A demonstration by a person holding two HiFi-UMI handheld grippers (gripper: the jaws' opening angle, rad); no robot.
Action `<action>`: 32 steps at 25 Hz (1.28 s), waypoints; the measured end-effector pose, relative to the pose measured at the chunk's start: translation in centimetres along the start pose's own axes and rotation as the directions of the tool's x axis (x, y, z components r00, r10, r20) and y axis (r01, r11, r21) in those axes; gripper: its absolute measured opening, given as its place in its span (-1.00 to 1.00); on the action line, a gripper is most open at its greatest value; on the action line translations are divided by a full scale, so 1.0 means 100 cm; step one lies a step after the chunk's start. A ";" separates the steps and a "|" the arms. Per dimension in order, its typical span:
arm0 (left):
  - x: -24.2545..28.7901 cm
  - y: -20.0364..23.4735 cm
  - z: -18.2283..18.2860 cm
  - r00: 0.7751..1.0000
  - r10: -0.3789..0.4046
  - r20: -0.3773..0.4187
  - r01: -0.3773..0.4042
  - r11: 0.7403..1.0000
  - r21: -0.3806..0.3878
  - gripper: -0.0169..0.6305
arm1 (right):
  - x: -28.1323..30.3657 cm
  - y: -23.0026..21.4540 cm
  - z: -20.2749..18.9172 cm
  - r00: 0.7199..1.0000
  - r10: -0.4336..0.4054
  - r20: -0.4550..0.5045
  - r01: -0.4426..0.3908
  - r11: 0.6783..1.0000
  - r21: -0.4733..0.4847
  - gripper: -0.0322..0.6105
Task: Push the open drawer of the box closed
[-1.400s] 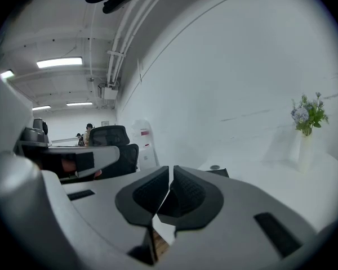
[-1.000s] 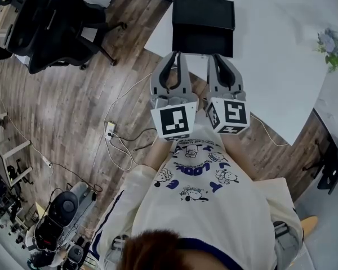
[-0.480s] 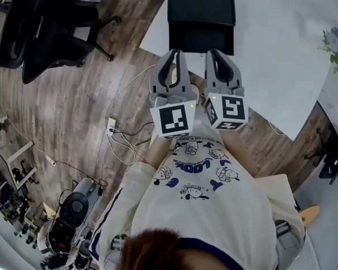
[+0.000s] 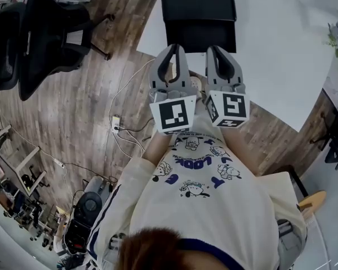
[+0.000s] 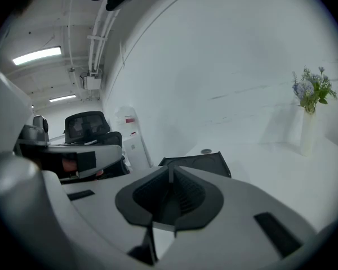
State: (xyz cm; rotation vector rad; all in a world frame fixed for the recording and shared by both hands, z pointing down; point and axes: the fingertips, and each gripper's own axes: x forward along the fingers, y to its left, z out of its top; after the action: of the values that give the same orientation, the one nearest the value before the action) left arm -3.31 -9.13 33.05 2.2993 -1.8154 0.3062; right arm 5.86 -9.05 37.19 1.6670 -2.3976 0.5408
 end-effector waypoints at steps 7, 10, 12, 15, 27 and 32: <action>0.015 -0.006 -0.016 0.998 -0.050 -0.040 0.050 0.999 0.009 -0.85 | 0.010 -0.005 -0.013 0.999 -0.022 -0.026 0.022 1.000 0.009 -0.77; 0.019 -0.006 -0.024 0.996 -0.065 -0.062 0.066 0.998 0.010 -0.85 | 0.013 -0.005 -0.020 0.999 -0.028 -0.046 0.028 1.000 0.007 -0.77; 0.021 -0.006 -0.029 0.994 -0.073 -0.077 0.074 0.997 0.009 -0.85 | 0.014 -0.007 -0.025 0.998 -0.035 -0.060 0.035 0.999 0.009 -0.77; 0.022 -0.004 -0.039 0.993 -0.077 -0.091 0.078 0.997 0.007 -0.85 | 0.015 -0.008 -0.037 0.996 -0.036 -0.079 0.037 0.999 0.011 -0.76; 0.025 -0.001 -0.059 0.988 -0.075 -0.134 0.076 0.997 -0.002 -0.85 | 0.013 -0.013 -0.073 0.987 -0.040 -0.155 0.049 0.998 0.051 -0.76; 0.026 -0.003 -0.067 0.985 -0.073 -0.154 0.073 0.997 -0.007 -0.85 | 0.015 -0.019 -0.084 0.982 -0.039 -0.183 0.049 0.997 0.051 -0.76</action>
State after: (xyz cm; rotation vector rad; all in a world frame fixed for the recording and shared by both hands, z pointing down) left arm -2.73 -9.65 40.17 2.2663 -1.6532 0.4570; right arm 6.52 -7.68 45.81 1.6117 -2.2307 0.7249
